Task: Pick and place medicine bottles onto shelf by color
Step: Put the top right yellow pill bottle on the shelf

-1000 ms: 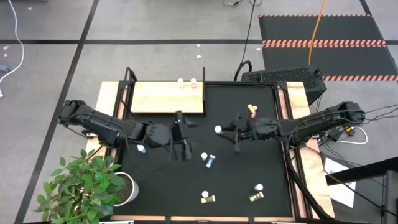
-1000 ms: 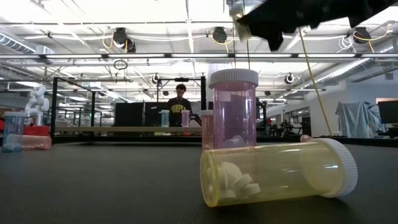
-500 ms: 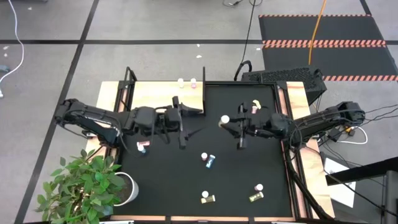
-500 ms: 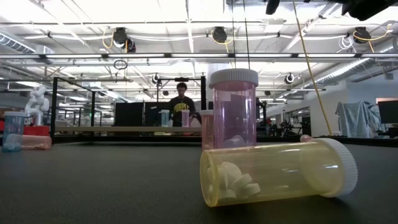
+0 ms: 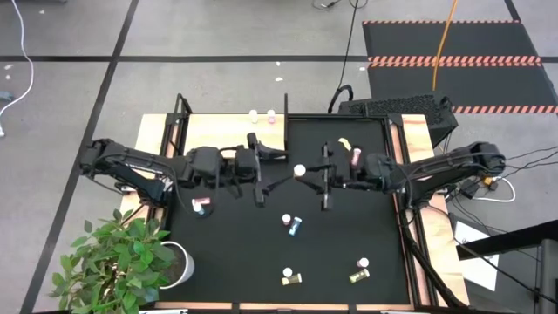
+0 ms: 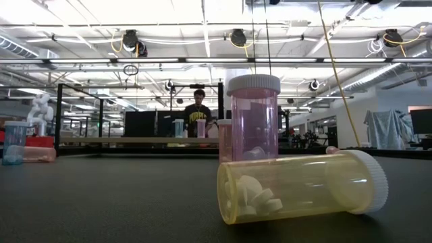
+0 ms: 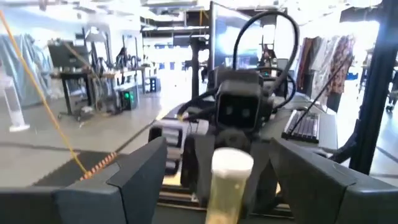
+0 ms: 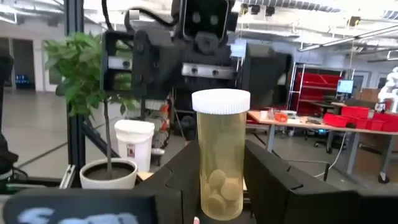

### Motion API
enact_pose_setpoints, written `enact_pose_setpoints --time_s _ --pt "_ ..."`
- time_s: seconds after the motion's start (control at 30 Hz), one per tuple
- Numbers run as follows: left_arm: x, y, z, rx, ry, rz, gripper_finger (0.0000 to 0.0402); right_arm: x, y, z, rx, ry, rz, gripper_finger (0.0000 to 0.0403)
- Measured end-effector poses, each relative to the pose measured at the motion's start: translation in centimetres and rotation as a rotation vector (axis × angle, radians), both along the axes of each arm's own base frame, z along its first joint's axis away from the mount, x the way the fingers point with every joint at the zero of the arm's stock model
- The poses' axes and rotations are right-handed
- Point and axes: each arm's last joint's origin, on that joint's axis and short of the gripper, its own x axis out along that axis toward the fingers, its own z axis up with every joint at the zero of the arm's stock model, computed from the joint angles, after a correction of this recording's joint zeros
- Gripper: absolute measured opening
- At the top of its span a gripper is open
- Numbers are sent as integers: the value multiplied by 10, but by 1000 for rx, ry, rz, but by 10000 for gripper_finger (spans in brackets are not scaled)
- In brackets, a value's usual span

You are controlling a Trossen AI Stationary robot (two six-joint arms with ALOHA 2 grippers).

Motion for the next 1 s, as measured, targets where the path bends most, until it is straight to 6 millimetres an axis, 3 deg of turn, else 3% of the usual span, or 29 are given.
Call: enact_pose_setpoints --time_s 0.27,0.47,1.0 --pt "-1 -8 -7 27 80 -23 282 15 -1 -13 -8 78 -89 105" --pt "-1 -3 -24 61 250 113 282 20 -5 -21 6 114 -96 105" --pt "0 6 -24 36 248 134 282 21 -7 -21 -39 107 -107 105"
